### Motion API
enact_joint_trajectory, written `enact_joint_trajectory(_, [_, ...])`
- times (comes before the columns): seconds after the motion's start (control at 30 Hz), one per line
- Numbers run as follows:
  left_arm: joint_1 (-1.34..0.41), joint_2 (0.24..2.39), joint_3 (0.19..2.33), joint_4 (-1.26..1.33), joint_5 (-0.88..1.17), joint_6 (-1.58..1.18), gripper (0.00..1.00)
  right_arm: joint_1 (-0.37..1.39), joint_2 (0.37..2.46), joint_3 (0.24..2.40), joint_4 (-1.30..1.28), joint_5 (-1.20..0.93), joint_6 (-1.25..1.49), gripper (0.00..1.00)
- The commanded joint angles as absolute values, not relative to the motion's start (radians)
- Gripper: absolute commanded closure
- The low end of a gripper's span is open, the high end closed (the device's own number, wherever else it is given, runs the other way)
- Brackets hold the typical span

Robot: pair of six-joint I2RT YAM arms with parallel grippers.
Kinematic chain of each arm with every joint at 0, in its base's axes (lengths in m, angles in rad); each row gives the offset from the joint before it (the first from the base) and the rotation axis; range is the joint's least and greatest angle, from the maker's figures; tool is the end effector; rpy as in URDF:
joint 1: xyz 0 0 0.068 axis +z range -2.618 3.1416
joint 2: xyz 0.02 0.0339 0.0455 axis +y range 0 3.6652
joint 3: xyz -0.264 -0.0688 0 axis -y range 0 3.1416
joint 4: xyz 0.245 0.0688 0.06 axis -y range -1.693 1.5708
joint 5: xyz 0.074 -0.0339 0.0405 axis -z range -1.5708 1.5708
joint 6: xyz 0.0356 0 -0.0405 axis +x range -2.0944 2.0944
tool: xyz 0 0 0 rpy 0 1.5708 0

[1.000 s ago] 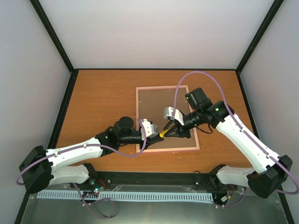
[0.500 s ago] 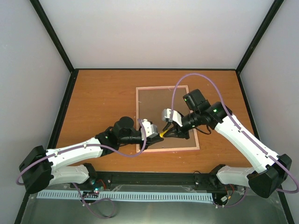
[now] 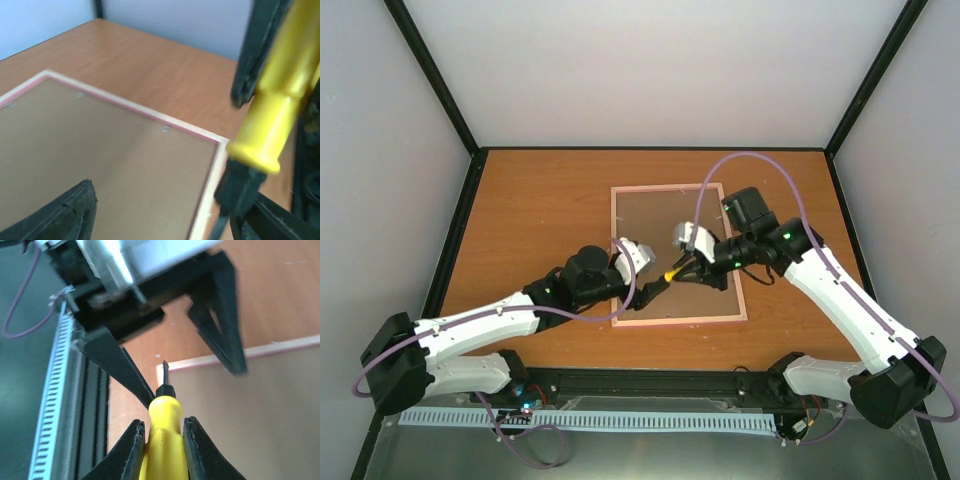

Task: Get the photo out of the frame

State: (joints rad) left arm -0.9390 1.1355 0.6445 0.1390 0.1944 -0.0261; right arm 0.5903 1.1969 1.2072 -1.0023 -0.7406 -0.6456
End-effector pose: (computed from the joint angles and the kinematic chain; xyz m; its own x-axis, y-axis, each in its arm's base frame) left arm 0.1452 -0.2101 0.2527 -0.2270 0.2668 -0.9366 0.8932 0.4403 -0.0911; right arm 0.1717 0.1440 0.3378 -0.1238 -0.6175 -0.7768 -0.9915 0.0453 0.1220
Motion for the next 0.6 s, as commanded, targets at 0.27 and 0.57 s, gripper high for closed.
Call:
enact_joint_trajectory(0.27, [-0.925,1.085,0.741,-0.366,-0.376,-0.879,0.62,0.31,1.16,0.964,-0.714,-0.892,-0.487,0.97])
enact_joint_trajectory(0.57, [-0.924,1.14,0.648,-0.44,-0.286,-1.008,0.4,0.309,1.141,0.863,-0.607,-0.881,-0.462,0.97])
